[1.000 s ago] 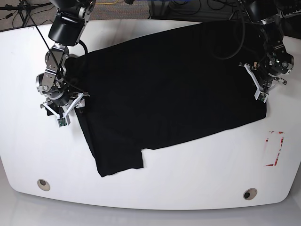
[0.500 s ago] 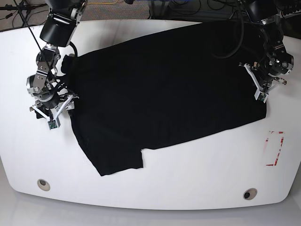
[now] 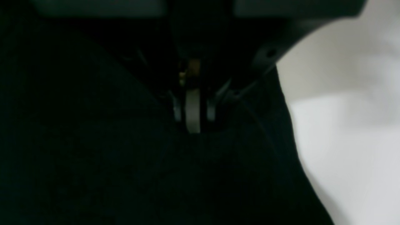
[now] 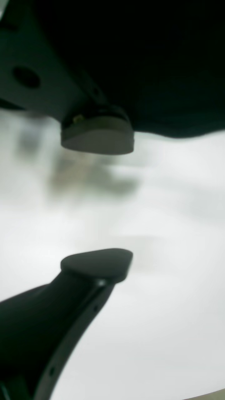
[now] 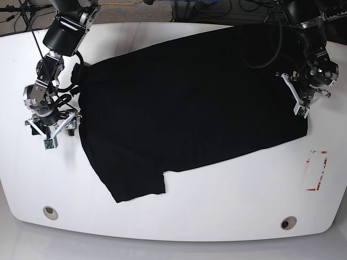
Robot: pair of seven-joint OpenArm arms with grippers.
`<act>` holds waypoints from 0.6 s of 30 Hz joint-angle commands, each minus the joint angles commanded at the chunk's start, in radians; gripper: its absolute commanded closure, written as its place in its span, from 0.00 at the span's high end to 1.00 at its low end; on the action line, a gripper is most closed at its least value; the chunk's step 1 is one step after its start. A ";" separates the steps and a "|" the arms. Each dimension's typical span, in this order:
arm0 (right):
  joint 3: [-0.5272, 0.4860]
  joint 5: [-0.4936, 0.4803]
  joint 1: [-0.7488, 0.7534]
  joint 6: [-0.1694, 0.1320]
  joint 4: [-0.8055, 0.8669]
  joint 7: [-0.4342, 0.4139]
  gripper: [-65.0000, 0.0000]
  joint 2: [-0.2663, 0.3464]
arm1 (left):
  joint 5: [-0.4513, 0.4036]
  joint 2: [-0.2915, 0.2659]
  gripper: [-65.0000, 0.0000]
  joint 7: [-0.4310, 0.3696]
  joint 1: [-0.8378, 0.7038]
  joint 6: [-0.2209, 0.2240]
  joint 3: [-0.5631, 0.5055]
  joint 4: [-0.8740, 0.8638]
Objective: Fold the T-shirt properly
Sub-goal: 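Grasp the shirt corner with the right gripper and pull it outward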
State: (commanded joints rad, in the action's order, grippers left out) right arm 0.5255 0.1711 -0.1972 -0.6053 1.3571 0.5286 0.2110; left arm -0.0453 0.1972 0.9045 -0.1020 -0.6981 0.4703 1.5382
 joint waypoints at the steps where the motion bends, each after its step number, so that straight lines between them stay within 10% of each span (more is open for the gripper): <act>1: 0.000 0.000 0.000 0.000 0.000 0.008 0.69 -0.009 | 0.000 0.000 0.00 0.000 0.000 0.000 0.000 0.002; 18: 0.008 0.000 -0.003 -0.002 -0.002 0.026 0.69 -0.118 | -0.002 0.000 0.00 0.000 0.000 0.000 0.000 -0.002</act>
State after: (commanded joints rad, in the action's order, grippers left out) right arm 0.5332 0.1711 -0.2002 -0.6068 1.3556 0.5547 0.0928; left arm -0.0468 0.1972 0.9045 -0.1020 -0.6981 0.4703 1.5367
